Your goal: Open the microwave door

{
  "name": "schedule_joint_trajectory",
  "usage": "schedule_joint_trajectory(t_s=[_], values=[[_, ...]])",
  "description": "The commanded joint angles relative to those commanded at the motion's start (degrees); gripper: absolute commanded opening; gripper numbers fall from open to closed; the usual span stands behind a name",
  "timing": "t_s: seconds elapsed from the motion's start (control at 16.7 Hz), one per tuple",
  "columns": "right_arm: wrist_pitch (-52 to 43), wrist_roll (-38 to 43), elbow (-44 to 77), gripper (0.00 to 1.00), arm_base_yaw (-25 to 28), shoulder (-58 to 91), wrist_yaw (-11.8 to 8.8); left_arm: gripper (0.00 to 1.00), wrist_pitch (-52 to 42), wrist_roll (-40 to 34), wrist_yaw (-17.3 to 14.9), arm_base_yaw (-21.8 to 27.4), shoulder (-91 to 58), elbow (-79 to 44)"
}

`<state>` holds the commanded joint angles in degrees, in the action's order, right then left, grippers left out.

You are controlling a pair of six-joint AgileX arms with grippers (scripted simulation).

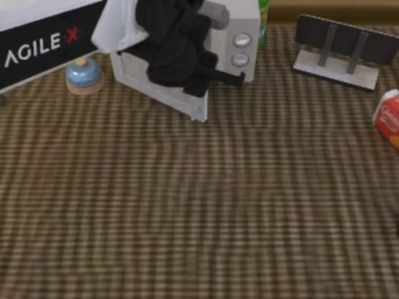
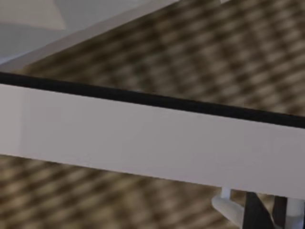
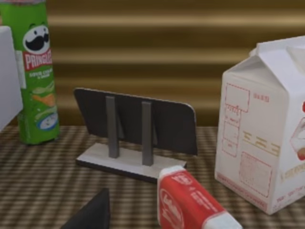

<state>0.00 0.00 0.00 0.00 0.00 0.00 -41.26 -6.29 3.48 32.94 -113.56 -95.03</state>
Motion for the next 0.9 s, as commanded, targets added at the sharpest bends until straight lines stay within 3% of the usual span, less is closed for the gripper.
schedule_joint_trajectory(t_s=[0.24,0.9], values=[[0.00,0.00,0.00,1.00,0.00,0.00,0.00,0.00,1.30,4.17,-2.17,-1.25,2.66,3.73],[0.00,0.00,0.00,1.00,0.00,0.00,0.00,0.00,1.32,4.29,-2.23,-1.28,2.72,3.84]])
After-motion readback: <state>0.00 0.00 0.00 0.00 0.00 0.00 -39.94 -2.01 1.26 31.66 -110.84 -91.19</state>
